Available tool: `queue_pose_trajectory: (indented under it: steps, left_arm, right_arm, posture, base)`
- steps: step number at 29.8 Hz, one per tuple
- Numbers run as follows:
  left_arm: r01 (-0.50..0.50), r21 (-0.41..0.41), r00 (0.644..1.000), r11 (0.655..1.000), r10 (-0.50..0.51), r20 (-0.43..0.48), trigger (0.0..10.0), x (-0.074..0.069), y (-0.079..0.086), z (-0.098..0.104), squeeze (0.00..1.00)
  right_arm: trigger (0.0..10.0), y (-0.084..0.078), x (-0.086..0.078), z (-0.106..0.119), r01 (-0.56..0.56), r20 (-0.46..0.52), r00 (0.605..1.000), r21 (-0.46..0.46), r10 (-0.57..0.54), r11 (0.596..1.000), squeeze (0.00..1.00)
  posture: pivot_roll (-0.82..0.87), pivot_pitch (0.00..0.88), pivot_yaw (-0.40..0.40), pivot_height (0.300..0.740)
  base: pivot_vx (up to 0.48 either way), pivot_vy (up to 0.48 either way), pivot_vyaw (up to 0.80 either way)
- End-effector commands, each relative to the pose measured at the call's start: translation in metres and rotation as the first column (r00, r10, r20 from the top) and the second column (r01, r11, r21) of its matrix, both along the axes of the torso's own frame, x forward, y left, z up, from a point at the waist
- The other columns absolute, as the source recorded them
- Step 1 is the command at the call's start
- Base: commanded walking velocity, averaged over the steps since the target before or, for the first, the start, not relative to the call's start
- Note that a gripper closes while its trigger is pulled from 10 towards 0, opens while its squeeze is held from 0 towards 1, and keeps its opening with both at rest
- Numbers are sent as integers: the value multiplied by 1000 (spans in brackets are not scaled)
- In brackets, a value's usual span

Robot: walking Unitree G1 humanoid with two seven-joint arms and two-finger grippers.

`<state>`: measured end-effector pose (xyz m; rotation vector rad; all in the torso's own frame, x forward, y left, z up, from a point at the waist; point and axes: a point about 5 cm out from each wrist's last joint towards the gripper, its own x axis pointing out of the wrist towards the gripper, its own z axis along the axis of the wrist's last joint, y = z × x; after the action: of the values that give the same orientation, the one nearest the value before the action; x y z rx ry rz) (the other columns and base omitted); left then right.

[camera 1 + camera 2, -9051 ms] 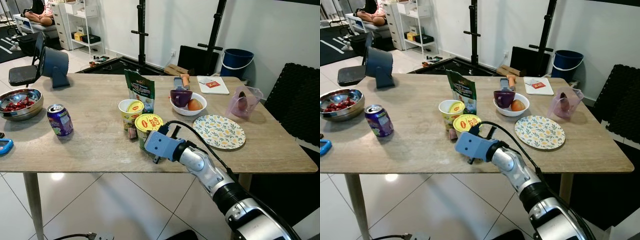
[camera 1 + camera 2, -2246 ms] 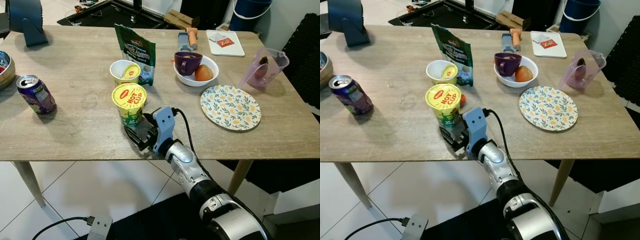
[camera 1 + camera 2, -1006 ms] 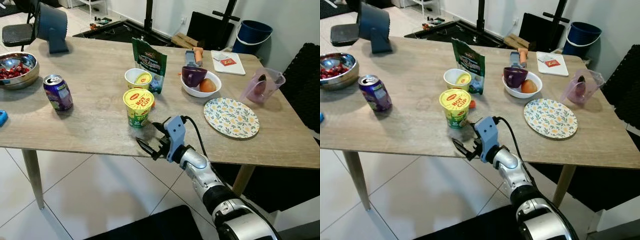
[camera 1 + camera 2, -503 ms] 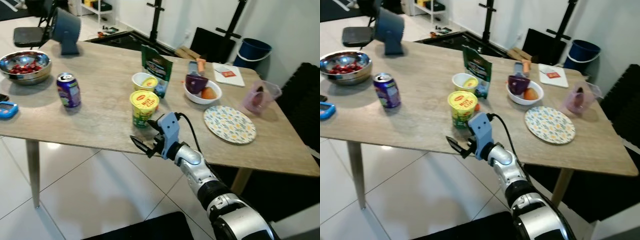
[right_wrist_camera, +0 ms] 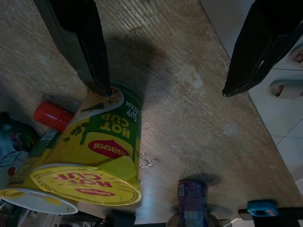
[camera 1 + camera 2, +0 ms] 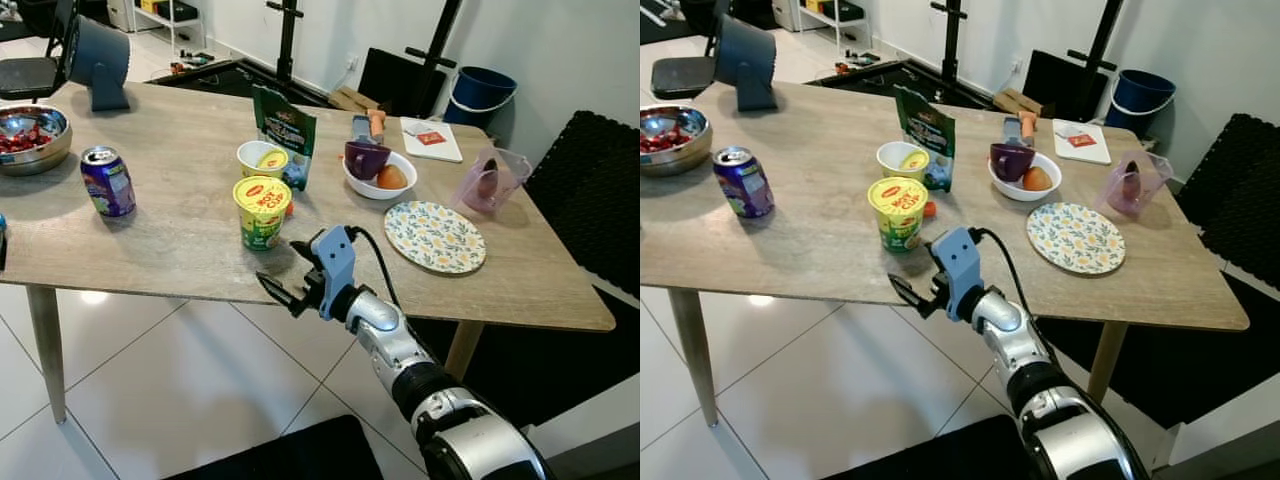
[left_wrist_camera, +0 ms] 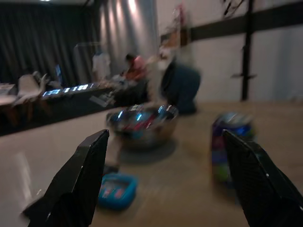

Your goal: Restocking fridge

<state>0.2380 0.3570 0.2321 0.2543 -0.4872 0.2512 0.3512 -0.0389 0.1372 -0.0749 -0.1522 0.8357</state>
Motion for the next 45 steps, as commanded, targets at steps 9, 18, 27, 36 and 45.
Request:
queue_pose_trajectory:
  steps: [9, 18, 27, 36, 45]
  left_arm:
    - [262, -18, 962, 965, -263, -69, 10000, 22, -46, -2, 0]
    - [455, -54, 882, 889, -458, -113, 10000, 56, -106, -8, 0]
    - [516, -41, 850, 855, -518, -97, 10000, 72, -131, 6, 0]
    - [445, -54, 888, 894, -449, -98, 10000, 75, -118, 7, 0]
    - [362, -157, 917, 919, -382, -119, 10000, 76, -92, -10, 0]
  right_arm:
    - [10000, -4, 0, -7, 31, -26, 999, -15, -32, 999, 0]
    - [10000, -4, -2, -11, 56, -39, 998, -3, -56, 998, 0]
    - [10000, 0, -4, -11, 62, -39, 997, 15, -61, 998, 0]
    - [10000, -3, -1, -8, 74, -31, 997, 17, -73, 997, 0]
    - [10000, -3, -2, -8, 77, -30, 997, 12, -77, 997, 0]
  posture:
    - [218, 83, -98, 740]
    - [210, 156, -87, 740]
    - [190, 198, -71, 740]
    - [183, 196, -77, 740]
    - [174, 211, -81, 740]
  base:
    - [0, 0, 0]
    - [0, 0, 0]
    - [0, 0, 0]
    - [0, 0, 0]
    - [0, 0, 0]
